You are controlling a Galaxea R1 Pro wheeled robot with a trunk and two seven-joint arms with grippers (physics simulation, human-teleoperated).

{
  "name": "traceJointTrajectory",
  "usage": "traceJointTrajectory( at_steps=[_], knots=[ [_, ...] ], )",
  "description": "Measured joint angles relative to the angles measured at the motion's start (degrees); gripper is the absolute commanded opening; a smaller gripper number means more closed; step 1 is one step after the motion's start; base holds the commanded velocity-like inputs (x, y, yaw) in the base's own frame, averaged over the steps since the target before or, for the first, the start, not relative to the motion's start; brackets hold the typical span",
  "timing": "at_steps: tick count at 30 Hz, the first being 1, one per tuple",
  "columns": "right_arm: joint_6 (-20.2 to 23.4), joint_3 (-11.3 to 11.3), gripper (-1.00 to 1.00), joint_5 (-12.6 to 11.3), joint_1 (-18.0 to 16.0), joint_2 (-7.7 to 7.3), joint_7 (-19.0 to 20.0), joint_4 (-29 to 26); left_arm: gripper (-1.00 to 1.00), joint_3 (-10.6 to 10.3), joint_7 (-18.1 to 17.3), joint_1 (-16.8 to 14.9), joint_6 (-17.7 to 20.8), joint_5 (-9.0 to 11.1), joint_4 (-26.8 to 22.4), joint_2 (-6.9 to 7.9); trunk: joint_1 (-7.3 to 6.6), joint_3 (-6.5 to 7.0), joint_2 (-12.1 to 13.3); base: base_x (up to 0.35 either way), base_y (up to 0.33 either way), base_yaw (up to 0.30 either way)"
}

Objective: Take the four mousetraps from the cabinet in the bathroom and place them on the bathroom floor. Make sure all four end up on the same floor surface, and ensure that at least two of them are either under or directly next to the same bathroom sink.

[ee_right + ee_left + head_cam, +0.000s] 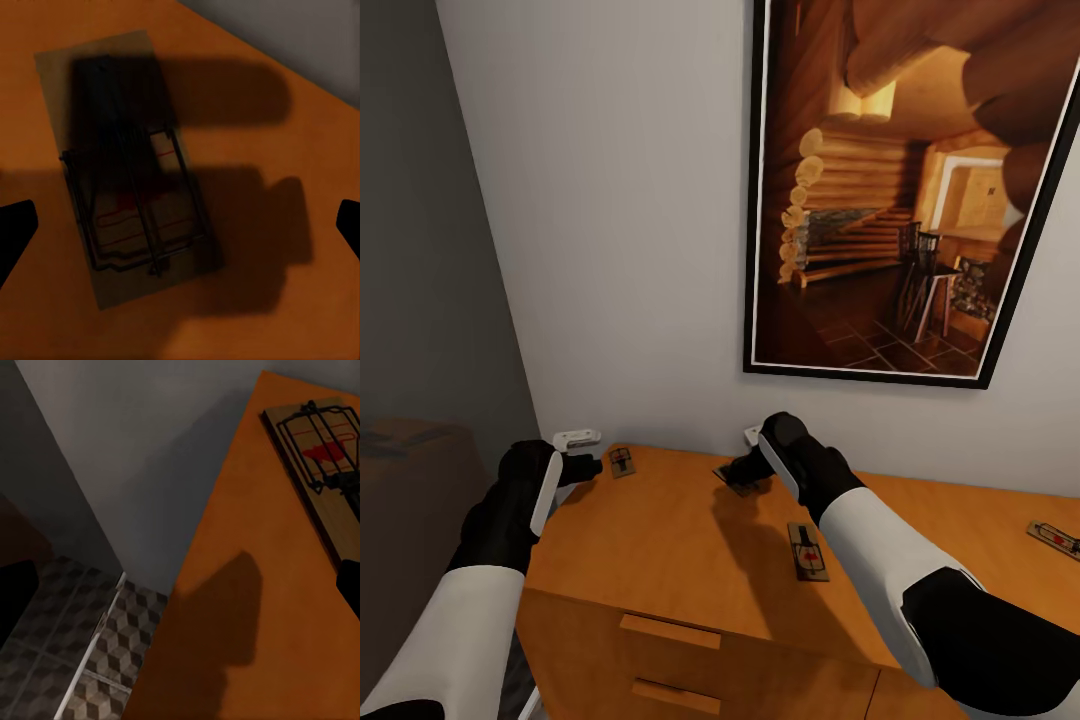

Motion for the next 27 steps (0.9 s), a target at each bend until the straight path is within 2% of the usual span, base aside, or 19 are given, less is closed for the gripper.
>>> traceJointTrajectory(
  at_steps=[27],
  knots=[
    [0.00, 0.00, 1.00, -0.01, -0.01, 0.00, 0.03, 0.04, 1.00, -0.01, -0.13, 0.03, 0.00, 0.13, 0.00, 0.00, 0.00, 0.00, 0.00, 0.000, 0.000, 0.000]
  ],
)
